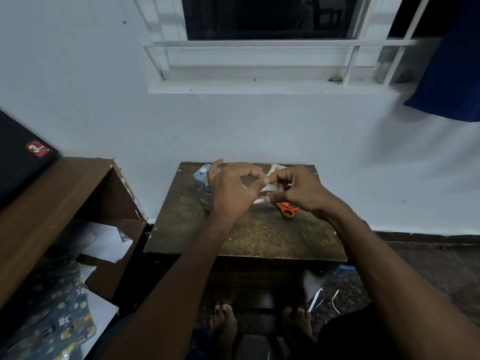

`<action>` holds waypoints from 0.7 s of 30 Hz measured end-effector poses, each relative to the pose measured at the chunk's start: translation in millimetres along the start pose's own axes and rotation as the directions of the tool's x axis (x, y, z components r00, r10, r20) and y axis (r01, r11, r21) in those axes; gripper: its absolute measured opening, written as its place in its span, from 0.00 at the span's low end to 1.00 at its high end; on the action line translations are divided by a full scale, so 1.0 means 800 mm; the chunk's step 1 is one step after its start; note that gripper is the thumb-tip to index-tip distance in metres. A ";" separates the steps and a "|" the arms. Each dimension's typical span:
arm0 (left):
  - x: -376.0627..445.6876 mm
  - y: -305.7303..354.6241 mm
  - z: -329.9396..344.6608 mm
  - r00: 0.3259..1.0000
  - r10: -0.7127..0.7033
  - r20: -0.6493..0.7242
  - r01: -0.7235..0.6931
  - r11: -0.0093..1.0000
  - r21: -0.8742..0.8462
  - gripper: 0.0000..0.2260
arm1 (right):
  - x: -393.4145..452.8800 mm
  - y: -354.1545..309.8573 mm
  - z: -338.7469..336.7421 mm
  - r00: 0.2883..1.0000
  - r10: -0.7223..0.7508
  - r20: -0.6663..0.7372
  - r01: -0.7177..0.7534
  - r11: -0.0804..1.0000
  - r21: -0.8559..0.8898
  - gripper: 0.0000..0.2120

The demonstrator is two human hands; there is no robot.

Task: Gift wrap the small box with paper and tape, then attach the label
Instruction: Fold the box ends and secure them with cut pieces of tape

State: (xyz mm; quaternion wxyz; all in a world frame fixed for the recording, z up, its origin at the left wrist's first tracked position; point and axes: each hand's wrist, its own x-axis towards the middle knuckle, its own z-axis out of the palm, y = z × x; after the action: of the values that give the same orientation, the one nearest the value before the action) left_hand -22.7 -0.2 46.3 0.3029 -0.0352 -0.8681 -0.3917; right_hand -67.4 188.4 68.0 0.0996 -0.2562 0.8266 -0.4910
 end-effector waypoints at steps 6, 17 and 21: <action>-0.001 0.010 0.001 0.998 0.001 -0.056 -0.004 0.998 -0.066 0.03 | 0.010 0.016 0.011 0.993 -0.117 -0.008 0.112 0.967 -0.227 0.03; -0.005 0.013 -0.009 0.986 -0.048 0.162 0.080 0.977 -0.198 0.07 | 0.016 0.033 0.022 0.998 -0.036 -0.049 0.017 0.941 -0.337 0.04; -0.009 0.011 -0.004 0.973 -0.086 0.213 0.122 0.979 -0.161 0.09 | 0.015 0.035 0.021 0.991 0.069 -0.112 -0.113 0.884 -0.454 0.11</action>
State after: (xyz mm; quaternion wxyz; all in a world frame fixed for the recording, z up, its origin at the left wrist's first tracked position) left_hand -12.6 4.7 50.0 0.1866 -0.0560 -0.8579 -0.4755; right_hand -79.8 180.3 36.9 0.0206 -0.2103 0.9340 -0.2881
